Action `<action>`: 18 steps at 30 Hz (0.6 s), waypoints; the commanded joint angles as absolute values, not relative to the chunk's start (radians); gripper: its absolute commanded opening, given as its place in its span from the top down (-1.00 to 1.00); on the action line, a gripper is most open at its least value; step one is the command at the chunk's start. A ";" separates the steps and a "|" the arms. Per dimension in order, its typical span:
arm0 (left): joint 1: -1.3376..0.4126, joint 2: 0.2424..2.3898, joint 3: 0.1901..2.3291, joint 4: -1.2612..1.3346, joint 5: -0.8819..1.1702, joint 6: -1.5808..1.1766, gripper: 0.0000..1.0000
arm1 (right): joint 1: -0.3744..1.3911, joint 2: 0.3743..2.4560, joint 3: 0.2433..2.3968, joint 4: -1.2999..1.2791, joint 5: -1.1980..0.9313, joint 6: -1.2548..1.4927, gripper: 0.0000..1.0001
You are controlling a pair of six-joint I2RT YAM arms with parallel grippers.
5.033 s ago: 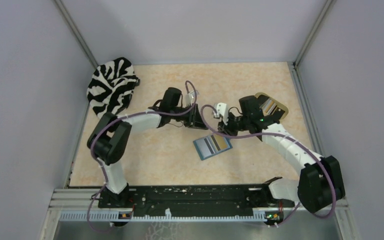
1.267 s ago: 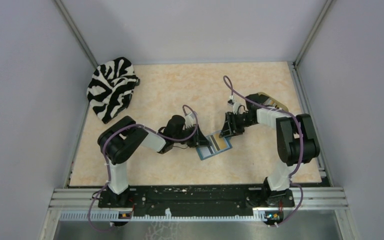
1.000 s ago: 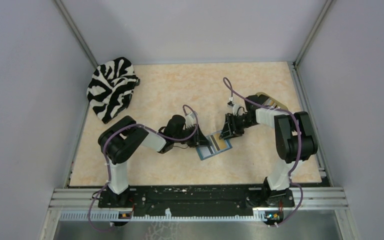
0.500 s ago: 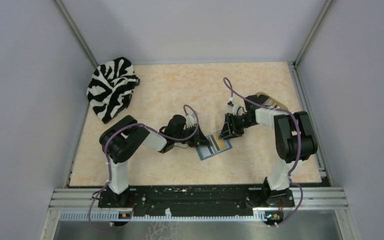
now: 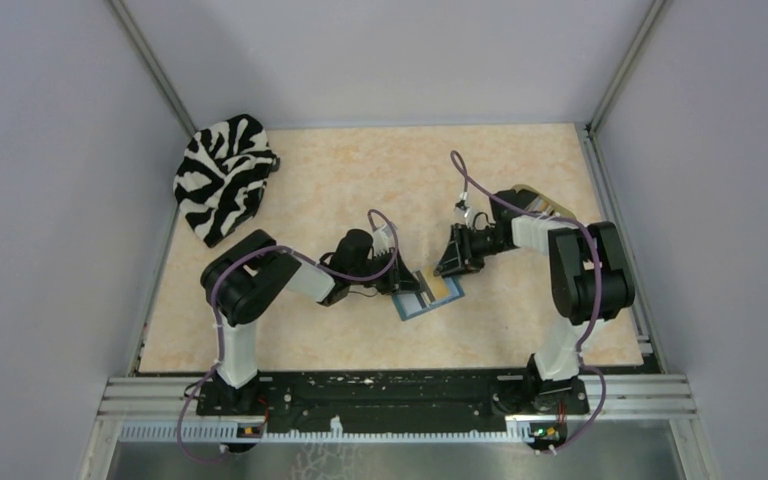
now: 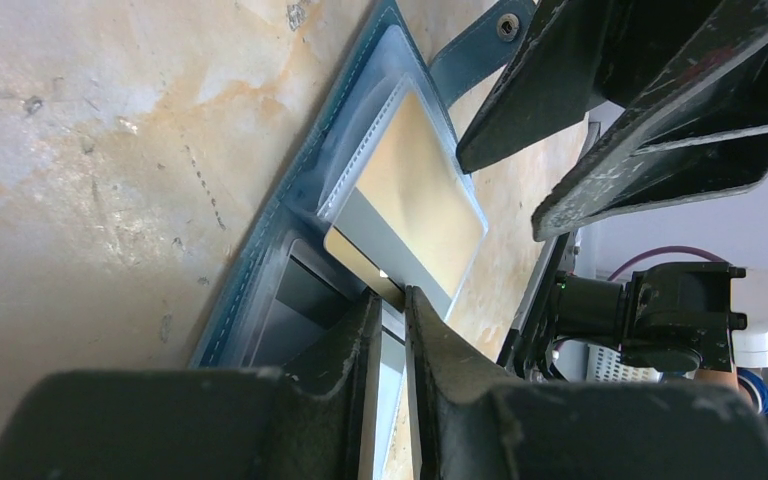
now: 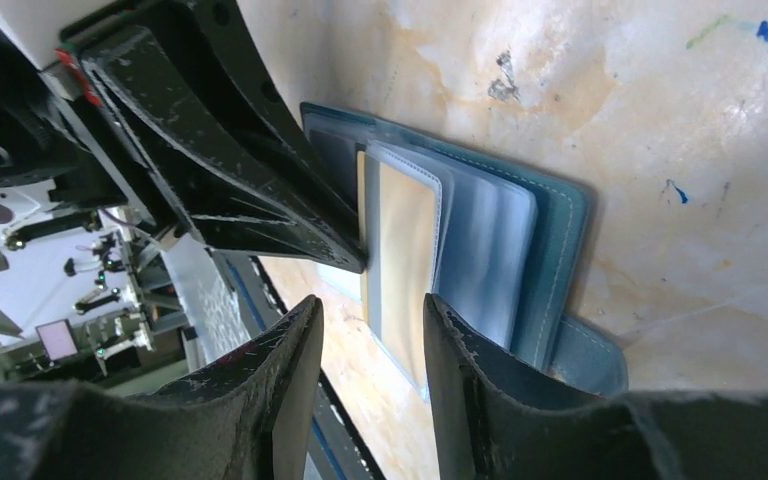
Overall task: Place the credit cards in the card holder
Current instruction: Turn over the card slot in the card holder.
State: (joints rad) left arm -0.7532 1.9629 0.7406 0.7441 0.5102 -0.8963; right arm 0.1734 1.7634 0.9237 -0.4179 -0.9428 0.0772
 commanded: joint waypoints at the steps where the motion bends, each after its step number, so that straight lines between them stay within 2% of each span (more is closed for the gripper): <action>1: -0.759 1.995 0.753 0.702 0.506 -0.864 0.58 | 0.167 1.750 0.920 -0.373 -1.058 0.108 0.18; 14: -0.758 1.993 0.755 0.701 0.518 -0.862 0.57 | 0.167 1.788 0.904 -0.332 -1.121 0.161 0.20; 18: -0.756 1.990 0.753 0.701 0.520 -0.859 0.57 | 0.167 1.759 0.927 -0.387 -0.956 0.090 0.20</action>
State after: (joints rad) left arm -0.7532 1.9640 0.7444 0.7403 0.5167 -0.8913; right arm 0.1635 1.7794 0.9077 -0.3782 -1.0561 0.1387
